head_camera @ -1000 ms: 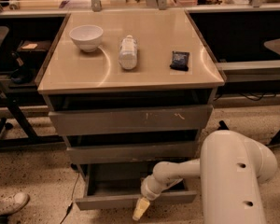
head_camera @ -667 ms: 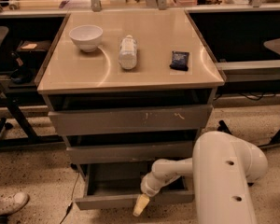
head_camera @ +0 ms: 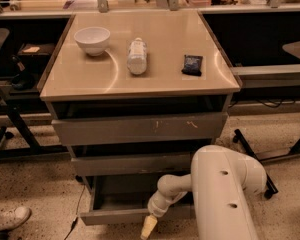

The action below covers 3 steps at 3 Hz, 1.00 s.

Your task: Open bottom drawer

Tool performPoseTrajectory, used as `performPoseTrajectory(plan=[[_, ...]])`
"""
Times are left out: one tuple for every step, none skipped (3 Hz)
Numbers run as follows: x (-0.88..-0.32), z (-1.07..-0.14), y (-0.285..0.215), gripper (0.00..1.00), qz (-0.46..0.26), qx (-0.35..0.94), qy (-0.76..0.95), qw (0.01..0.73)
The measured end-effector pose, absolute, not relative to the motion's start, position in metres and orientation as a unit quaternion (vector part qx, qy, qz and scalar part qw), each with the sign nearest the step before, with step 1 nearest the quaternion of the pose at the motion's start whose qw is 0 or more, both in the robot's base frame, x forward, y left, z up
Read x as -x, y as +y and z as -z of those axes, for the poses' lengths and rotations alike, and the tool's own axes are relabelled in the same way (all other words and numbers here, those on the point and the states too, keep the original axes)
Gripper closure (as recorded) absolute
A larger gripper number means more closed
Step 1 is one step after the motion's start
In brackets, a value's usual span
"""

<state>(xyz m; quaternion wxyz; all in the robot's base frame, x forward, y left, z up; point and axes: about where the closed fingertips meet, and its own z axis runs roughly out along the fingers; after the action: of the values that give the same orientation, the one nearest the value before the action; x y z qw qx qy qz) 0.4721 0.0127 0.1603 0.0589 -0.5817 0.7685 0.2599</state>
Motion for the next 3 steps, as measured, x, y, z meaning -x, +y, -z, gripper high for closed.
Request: performPoseTrajectory(plan=[[-0.452,-0.156,0.015,0.00,-0.270,0.581,0.767,0.026],[-0.425,-0.171,0.014,0.00,-0.296,0.572,0.765,-0.003],[-0.402,-0.193,0.008,0.00,-0.313,0.561,0.766,-0.020]])
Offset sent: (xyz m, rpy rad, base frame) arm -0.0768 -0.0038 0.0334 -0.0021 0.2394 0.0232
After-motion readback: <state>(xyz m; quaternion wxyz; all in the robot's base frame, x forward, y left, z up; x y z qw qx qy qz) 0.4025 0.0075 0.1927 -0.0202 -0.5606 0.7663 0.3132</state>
